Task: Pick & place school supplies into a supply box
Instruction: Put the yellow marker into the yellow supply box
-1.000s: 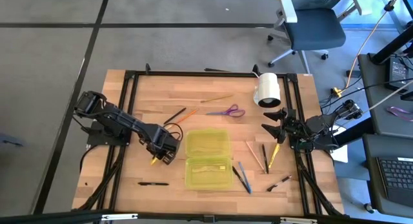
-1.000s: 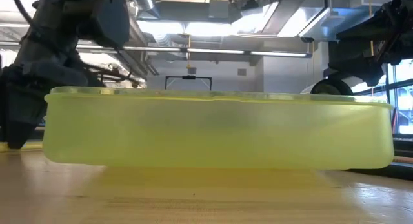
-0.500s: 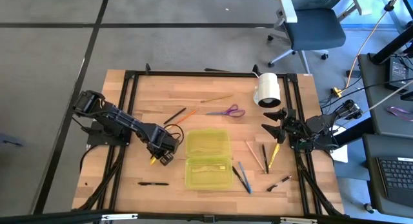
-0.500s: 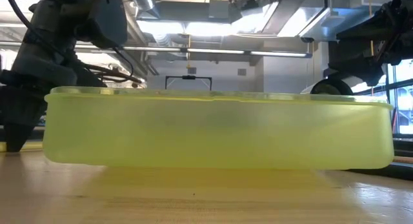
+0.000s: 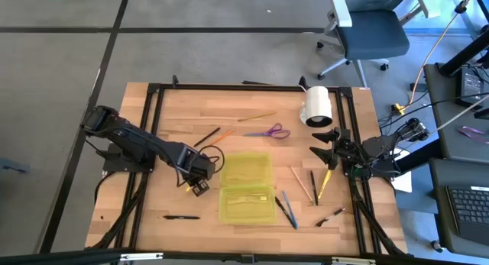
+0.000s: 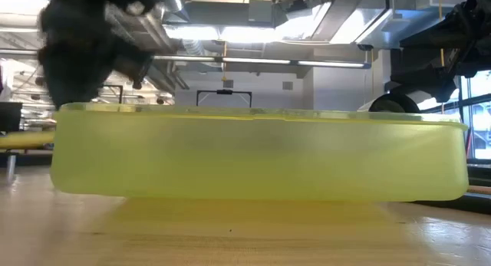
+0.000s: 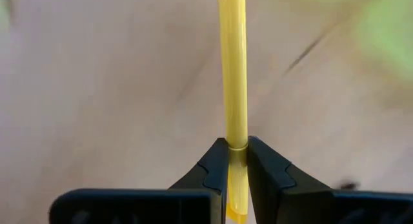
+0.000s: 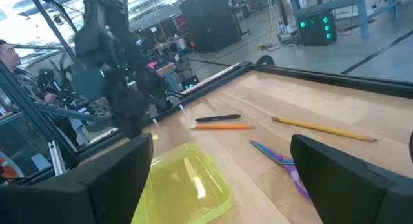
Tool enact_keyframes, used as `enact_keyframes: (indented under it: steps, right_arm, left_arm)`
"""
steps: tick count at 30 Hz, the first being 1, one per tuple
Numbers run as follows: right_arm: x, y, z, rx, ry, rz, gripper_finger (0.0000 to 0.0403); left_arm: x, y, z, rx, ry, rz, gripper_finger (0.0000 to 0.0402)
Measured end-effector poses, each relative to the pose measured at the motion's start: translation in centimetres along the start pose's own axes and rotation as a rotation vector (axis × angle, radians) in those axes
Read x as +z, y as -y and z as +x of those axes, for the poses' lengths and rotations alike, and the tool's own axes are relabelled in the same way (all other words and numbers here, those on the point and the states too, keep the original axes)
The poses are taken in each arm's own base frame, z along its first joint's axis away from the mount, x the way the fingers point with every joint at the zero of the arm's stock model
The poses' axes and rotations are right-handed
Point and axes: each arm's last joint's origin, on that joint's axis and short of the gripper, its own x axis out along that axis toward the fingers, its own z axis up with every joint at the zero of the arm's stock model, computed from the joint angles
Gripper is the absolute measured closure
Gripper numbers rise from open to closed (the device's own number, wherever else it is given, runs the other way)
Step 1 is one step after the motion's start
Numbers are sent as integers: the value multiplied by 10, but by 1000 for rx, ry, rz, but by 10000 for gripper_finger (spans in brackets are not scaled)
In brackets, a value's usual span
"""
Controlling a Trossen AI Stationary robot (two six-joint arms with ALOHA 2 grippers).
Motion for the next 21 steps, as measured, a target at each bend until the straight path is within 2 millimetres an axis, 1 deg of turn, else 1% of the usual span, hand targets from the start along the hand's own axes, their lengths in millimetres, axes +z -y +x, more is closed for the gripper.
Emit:
enact_keyframes:
  steps: [4, 7, 9, 11, 14, 16, 18, 21]
  right_arm:
    - [0, 0, 0, 0, 1, 1, 34]
    - [0, 0, 0, -1, 1, 0, 34]
    - [0, 0, 0, -1, 0, 0, 34]
    - [0, 0, 0, -1, 1, 0, 34]
    - [0, 0, 0, -2, 1, -5, 34]
    - [0, 0, 0, -9, 4, -28, 34]
    - [0, 0, 0, -11, 5, -55, 34]
    - [0, 0, 0, -11, 4, -80, 34]
  left_arm:
    - [17, 13, -32, -109, 167, 157, 373]
    - [35, 23, -56, -197, 303, 269, 373]
    - [45, 26, -68, -219, 353, 338, 373]
    - [57, 31, -77, -262, 398, 377, 373]
    - [71, 39, -81, -304, 422, 424, 373]
    - [79, 48, -80, -321, 423, 464, 373]
    - [83, 59, -73, -325, 398, 504, 373]
    - [89, 77, -57, -317, 353, 527, 373]
